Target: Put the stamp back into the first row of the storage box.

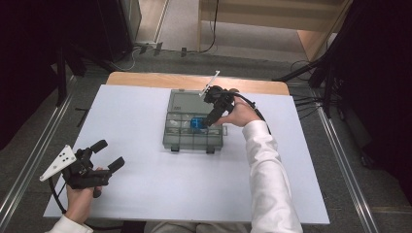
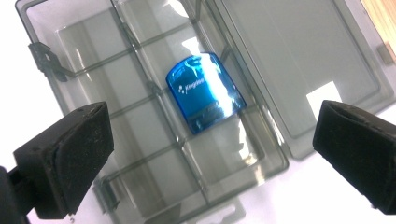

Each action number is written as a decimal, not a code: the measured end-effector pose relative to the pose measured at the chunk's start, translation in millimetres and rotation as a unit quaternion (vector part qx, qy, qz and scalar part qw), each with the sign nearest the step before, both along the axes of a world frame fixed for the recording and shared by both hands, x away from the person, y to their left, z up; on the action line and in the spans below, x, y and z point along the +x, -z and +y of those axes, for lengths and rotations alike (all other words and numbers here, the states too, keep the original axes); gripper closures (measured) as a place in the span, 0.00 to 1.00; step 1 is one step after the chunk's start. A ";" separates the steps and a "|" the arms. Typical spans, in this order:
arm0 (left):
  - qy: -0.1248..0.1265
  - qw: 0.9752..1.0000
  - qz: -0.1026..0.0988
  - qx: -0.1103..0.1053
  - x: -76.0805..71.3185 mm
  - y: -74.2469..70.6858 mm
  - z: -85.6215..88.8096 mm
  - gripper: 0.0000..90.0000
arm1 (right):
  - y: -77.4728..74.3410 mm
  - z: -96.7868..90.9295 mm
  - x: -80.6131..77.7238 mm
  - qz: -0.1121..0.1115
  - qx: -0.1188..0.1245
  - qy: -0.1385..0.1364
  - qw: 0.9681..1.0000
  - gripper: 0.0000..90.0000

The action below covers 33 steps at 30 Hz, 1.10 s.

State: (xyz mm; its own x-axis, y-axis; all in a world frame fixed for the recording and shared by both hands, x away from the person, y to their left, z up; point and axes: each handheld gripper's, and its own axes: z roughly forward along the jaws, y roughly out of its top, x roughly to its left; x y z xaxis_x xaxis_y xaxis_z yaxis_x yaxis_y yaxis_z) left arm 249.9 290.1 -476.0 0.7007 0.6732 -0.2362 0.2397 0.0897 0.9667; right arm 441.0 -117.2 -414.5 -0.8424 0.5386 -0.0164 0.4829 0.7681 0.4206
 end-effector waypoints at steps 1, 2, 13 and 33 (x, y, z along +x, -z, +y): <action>0.001 1.000 0.000 0.000 0.0 0.0 0.0 0.00 | -1.2 -3.9 -2.3 0.005 0.005 0.005 1.000 0.00; 0.001 1.000 0.001 -0.001 0.0 0.0 -0.2 0.00 | -1.6 -6.4 -3.5 0.005 0.008 0.005 1.000 0.00; 0.004 1.000 0.001 -0.002 0.8 0.1 -2.1 0.00 | -10.2 -37.6 -26.8 0.002 0.020 0.039 0.999 0.00; 0.011 1.000 -0.001 -0.001 -0.1 -0.7 -4.1 0.00 | -3.6 -64.6 -75.2 -0.008 0.023 0.059 0.998 0.00</action>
